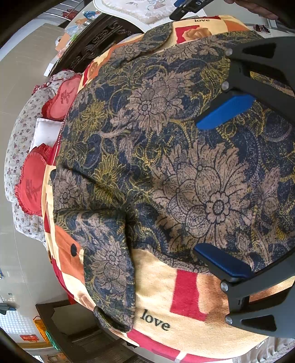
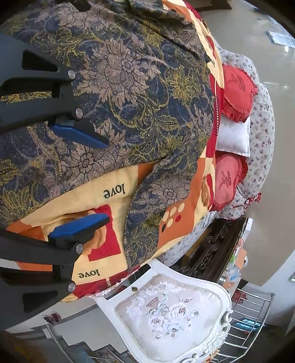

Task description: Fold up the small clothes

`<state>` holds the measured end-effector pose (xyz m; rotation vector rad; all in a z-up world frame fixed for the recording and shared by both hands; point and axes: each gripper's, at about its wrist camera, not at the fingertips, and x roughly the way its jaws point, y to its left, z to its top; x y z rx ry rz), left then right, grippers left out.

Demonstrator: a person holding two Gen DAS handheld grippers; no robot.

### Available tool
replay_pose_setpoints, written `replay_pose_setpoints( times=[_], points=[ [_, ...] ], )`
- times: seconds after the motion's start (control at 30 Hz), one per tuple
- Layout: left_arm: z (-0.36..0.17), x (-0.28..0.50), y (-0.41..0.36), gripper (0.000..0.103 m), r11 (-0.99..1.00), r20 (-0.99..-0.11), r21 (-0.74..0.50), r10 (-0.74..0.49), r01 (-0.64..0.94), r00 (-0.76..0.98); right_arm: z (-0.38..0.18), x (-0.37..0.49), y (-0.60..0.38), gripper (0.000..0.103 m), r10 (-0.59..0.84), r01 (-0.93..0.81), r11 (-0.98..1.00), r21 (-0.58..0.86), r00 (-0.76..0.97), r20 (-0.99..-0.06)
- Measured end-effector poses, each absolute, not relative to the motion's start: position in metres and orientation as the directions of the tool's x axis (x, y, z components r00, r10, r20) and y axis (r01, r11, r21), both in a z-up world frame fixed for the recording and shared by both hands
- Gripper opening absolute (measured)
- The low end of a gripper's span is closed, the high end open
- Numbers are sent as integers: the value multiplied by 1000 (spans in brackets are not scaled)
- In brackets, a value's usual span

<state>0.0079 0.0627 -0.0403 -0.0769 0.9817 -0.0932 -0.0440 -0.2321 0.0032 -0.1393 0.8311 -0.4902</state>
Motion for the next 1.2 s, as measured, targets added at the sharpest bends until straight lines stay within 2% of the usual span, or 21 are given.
replay_pose_setpoints(
  times=[1.2],
  points=[
    [-32, 5, 59, 102, 992, -822, -116, -121, 45, 557, 12, -47, -230, 78, -466, 364, 882, -297, 586, -663]
  ],
)
